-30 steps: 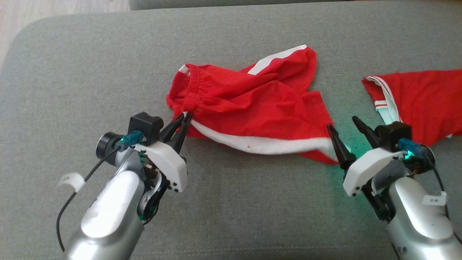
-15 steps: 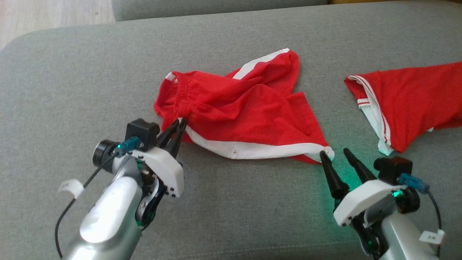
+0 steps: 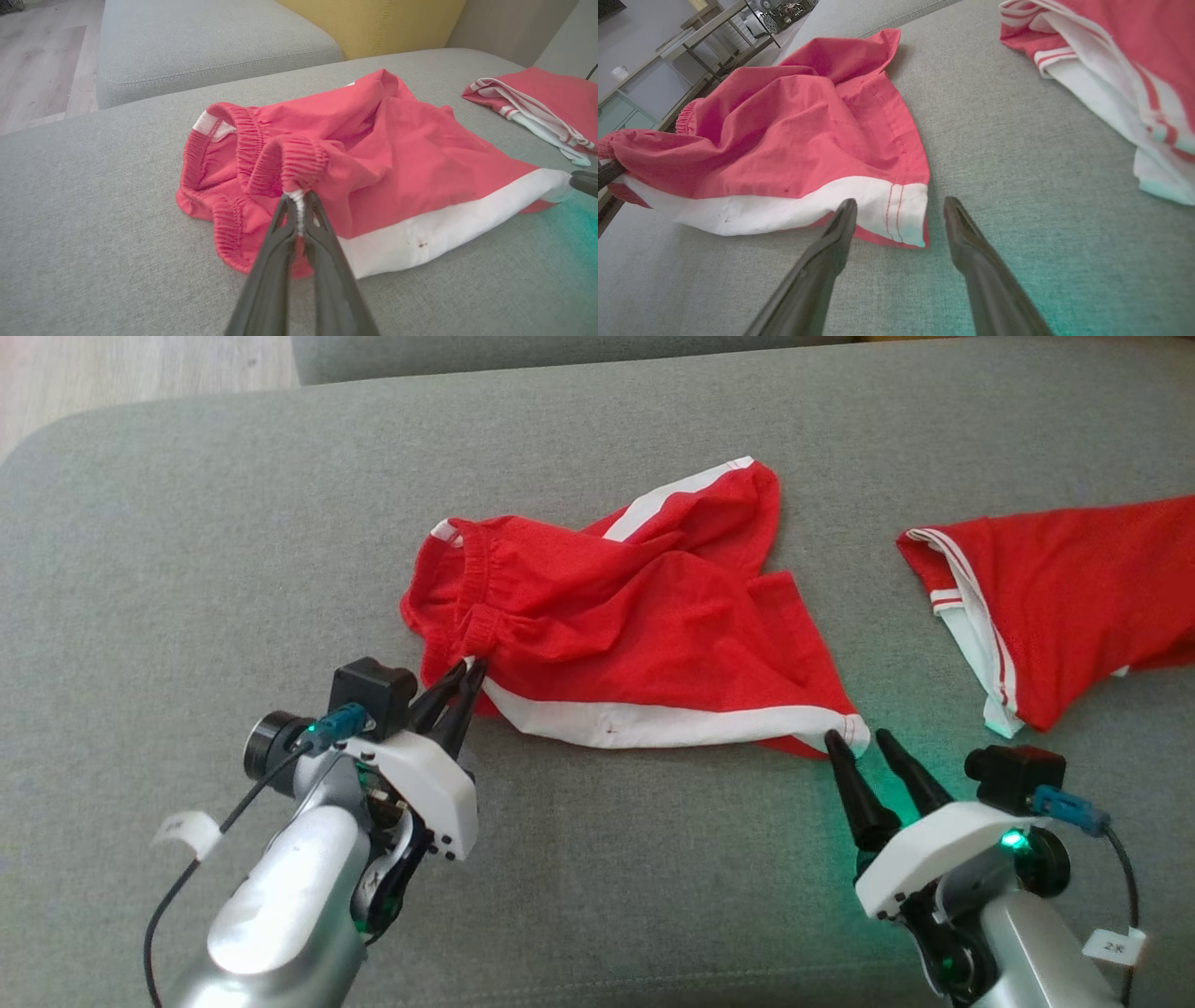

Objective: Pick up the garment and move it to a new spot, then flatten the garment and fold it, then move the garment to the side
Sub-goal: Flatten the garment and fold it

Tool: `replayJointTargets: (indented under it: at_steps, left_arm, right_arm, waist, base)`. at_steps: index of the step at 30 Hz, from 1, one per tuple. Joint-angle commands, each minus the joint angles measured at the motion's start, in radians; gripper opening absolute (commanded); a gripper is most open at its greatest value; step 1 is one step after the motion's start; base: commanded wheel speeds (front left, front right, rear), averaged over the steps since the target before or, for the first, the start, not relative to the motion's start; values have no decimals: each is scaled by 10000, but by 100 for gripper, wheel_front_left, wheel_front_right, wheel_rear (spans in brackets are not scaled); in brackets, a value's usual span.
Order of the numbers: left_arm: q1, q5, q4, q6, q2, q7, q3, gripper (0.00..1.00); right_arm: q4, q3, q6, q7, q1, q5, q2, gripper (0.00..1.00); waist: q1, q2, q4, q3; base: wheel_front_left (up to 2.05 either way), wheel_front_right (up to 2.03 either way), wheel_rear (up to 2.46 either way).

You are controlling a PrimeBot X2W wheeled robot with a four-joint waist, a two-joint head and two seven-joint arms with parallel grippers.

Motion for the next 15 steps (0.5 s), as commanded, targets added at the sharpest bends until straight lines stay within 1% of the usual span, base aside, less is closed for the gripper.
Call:
replayJointTargets:
  at_steps: [1, 11, 15]
  left_arm:
    - [-567, -55, -333, 53, 263, -32, 366, 0]
    - [-599, -136, -303, 85, 325, -65, 341, 0]
    - [-555, -229, -374, 105, 333, -126, 370, 0]
  right_arm:
    - [-272, 258, -7, 32, -389, 84, -5, 0]
    - [-317, 442, -7, -157, -578, 128, -267, 0]
    - [-670, 544, -7, -696, -789, -495, -640, 0]
  waist:
    - [0, 0, 21, 15]
    - [0, 0, 81, -55]
    - [0, 0, 108, -236]
  base:
    - [0, 0, 0]
    - [0, 0, 0]
    - [0, 0, 0]
